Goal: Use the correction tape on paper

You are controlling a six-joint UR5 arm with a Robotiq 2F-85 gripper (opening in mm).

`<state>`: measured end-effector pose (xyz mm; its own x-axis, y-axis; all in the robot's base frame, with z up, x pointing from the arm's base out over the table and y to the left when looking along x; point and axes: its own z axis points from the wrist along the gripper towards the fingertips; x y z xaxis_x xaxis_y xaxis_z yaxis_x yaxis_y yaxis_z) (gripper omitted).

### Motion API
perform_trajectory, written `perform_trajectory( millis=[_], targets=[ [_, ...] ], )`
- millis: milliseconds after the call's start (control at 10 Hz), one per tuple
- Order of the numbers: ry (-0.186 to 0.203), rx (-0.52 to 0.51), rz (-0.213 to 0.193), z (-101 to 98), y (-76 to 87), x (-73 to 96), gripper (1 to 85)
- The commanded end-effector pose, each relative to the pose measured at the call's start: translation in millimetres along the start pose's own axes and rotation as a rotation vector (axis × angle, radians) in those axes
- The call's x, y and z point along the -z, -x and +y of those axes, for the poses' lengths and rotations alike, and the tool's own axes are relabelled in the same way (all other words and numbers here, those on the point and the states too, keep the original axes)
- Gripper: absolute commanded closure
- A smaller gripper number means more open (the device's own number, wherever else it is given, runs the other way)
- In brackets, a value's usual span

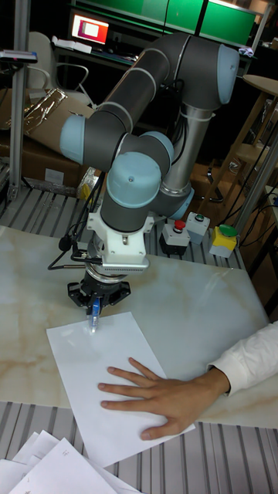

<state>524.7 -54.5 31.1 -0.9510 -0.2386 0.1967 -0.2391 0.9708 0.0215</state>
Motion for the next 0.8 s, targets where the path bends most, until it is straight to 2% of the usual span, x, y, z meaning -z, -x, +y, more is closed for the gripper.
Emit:
perform_trajectory(
  millis=[0, 700],
  targets=[
    [0.012, -0.004, -0.009, 0.1, 2.2, -4.3, 84.0],
    [0.021, -0.004, 0.007, 1.0, -7.5, -6.3, 84.0]
  ],
)
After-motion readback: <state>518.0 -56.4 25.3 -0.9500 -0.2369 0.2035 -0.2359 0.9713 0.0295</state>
